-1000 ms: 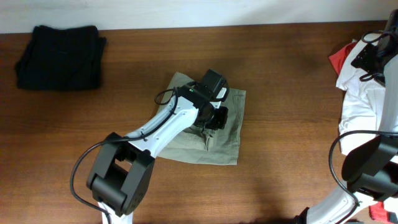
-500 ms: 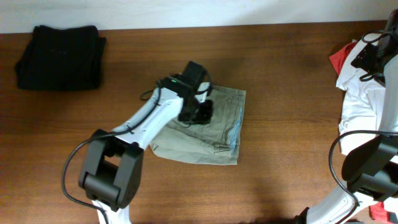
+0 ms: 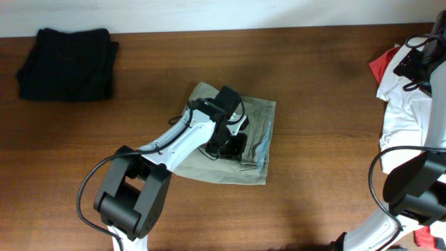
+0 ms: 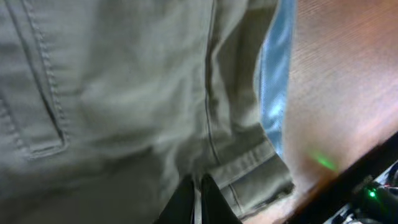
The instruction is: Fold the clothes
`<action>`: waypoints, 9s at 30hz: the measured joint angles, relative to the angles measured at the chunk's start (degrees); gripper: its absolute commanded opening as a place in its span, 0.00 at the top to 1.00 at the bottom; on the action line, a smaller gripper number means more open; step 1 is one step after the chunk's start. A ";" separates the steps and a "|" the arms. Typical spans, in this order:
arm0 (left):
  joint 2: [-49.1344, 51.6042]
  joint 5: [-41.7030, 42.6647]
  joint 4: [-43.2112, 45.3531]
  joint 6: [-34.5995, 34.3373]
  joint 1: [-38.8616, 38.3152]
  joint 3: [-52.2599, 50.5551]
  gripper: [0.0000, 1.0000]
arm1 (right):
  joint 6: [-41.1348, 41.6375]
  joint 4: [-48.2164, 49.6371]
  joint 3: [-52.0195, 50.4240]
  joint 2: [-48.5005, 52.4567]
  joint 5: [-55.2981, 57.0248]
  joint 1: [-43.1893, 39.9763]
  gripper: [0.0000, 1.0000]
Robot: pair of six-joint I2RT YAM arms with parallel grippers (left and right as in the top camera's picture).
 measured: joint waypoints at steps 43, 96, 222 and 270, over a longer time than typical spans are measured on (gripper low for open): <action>14.99 -7.37 14.14 -4.90 -3.39 24.13 0.53 | 0.00 -0.04 0.00 0.00 0.04 0.00 0.02; 24.76 3.78 -24.26 31.91 25.68 35.01 0.01 | 0.02 -0.02 0.02 0.00 0.00 0.00 0.01; 24.72 -34.77 24.30 35.50 58.29 46.84 0.26 | -0.02 -0.04 0.02 0.00 0.00 0.00 0.01; 11.30 -21.44 2.86 22.49 55.49 48.72 0.86 | 0.02 -0.04 0.04 0.00 0.00 0.00 0.01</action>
